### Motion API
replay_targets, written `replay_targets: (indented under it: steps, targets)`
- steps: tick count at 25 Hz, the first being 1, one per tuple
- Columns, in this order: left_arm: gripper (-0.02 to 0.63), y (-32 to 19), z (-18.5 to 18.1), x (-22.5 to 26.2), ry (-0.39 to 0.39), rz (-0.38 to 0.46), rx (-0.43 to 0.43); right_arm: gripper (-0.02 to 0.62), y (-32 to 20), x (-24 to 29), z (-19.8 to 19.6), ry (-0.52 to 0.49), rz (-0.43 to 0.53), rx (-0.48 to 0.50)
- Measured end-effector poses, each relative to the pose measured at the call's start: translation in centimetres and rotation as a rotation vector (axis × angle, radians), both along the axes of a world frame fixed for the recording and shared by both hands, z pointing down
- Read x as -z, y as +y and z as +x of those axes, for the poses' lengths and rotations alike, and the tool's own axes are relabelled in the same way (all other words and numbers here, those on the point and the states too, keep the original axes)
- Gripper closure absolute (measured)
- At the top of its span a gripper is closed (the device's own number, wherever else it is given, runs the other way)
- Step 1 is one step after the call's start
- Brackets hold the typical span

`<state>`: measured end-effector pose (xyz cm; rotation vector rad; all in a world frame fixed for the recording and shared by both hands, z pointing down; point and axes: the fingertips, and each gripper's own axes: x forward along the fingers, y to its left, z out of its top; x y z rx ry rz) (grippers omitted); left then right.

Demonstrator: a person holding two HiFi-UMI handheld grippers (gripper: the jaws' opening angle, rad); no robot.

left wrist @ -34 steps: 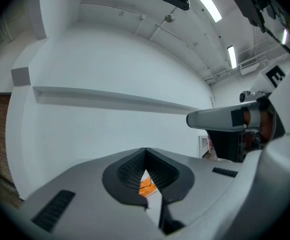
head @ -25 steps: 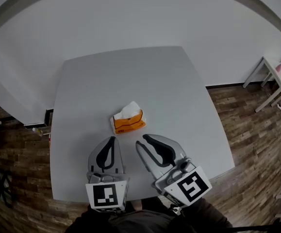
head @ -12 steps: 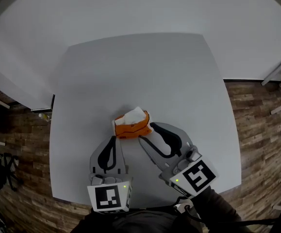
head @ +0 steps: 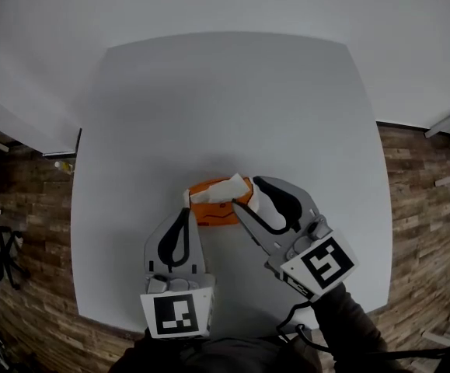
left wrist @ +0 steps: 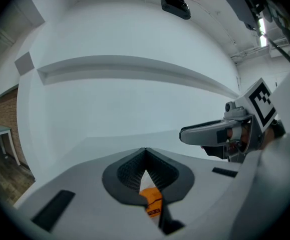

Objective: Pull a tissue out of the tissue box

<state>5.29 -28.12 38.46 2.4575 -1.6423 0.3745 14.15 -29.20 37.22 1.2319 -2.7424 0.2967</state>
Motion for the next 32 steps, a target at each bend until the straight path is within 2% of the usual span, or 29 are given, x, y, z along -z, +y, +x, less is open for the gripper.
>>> replay_targets:
  steps: [9,14,16,19,23,24,27,32]
  targets:
    - [0.606,-1.9,-0.3,-2.0,0.012,-0.036,-0.002,0.411,-2.4,-4.0,0.1,0.074,-0.103,0.026]
    - [0.606,-2.2,-0.6,-2.5,0.011,-0.042,0.001,0.415,-2.9,-4.5,-0.8,0.095,-0.102,0.048]
    - [0.606,-2.3,-0.6,-2.6,0.009,-0.044,-0.002,0.449,-2.9,-4.9,-0.8,0.107,-0.096,0.045]
    - [0.606,-2.3,-0.5,-2.8,0.011,-0.054,-0.003,0.592,-2.9,-5.1,-0.5,0.129,-0.085,0.024]
    - [0.606,-2.2,-0.5,-2.8,0.015,-0.055,-0.004,0.594,-2.8,-4.2,-0.2,0.115,-0.067,0.008]
    - [0.606,-2.2,-0.5,-2.8,0.016,-0.053,-0.005,0.584,-2.7,-4.3,-0.2,0.111,-0.077,0.017]
    - [0.606,-2.2,-0.5,-2.9,0.015,-0.051,-0.005,0.423,-2.5,-5.7,-0.2,0.133,-0.137,0.062]
    - [0.606,-2.6,-0.4,-3.4,0.013,-0.061,-0.004,0.405,-3.0,-6.8,-0.4,0.145,-0.143,0.085]
